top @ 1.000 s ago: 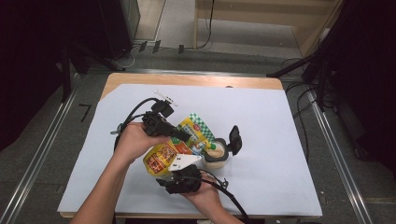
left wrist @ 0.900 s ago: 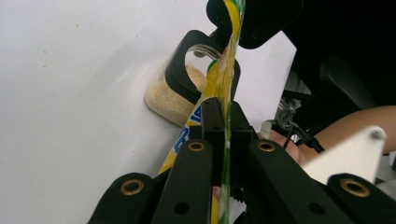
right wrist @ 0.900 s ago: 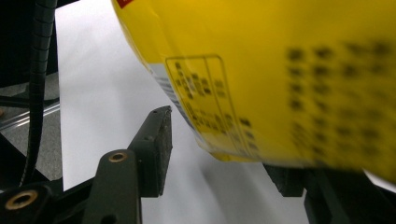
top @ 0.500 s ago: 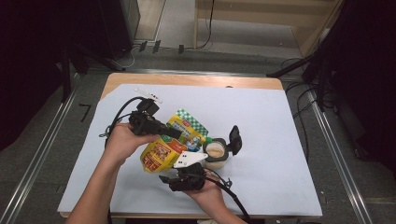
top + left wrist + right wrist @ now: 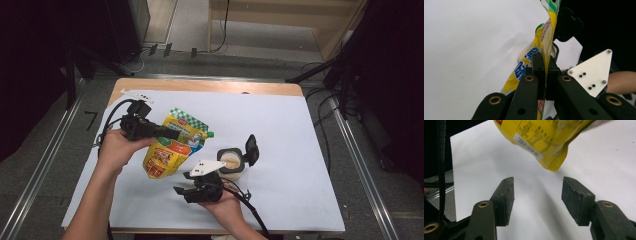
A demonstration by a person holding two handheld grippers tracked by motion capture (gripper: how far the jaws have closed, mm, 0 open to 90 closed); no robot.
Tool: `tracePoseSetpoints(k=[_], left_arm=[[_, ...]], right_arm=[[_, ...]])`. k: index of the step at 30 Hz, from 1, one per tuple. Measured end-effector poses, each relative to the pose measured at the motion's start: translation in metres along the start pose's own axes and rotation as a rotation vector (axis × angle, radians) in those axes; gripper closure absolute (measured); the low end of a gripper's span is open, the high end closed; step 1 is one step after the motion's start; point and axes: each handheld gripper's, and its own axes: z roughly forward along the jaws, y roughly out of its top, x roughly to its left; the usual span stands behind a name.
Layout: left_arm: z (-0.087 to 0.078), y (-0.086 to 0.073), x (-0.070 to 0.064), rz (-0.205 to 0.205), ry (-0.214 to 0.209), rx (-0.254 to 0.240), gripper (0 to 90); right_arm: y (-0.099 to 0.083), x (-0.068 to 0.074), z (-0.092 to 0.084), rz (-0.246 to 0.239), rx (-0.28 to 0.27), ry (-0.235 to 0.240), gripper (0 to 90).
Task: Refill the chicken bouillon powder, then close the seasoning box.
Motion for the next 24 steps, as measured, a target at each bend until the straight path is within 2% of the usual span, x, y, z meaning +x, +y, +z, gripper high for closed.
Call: tracePoseSetpoints(k=[1, 4, 7, 12, 13, 17, 18, 24], left_arm=[[0.0, 0.0, 0.0, 0.0, 0.0, 0.0, 90.0], [-0.004, 0.003, 0.007, -0.015, 0.041, -0.012, 90.0], [-0.006, 0.005, 0.014, -0.022, 0.059, -0.023, 90.0], [-0.003, 0.01, 0.02, -0.025, 0.109, -0.066, 90.0], [0.0, 0.011, 0.022, -0.03, 0.119, -0.088, 90.0], [0.005, 0.013, 0.023, -0.021, 0.128, -0.1, 90.0], [0.009, 0.014, 0.025, -0.007, 0.133, -0.112, 90.0], [0.018, 0.013, 0.033, -0.01, 0.127, -0.096, 90.0]], right_arm=[[0.0, 0.0, 0.0, 0.0, 0.0, 0.0, 44.6], [0.0, -0.001, 0.0, -0.006, -0.007, -0.001, 44.7], [0.001, -0.001, -0.001, 0.003, -0.004, 0.006, 44.8], [0.001, -0.002, -0.001, 0.005, 0.0, 0.006, 44.9], [0.002, -0.003, -0.002, 0.006, 0.0, 0.005, 44.9], [0.002, -0.004, -0.004, 0.008, -0.002, -0.001, 45.0], [0.002, -0.004, -0.005, 0.016, -0.004, 0.001, 45.0], [0.001, -0.005, -0.007, 0.02, -0.002, -0.01, 45.0]])
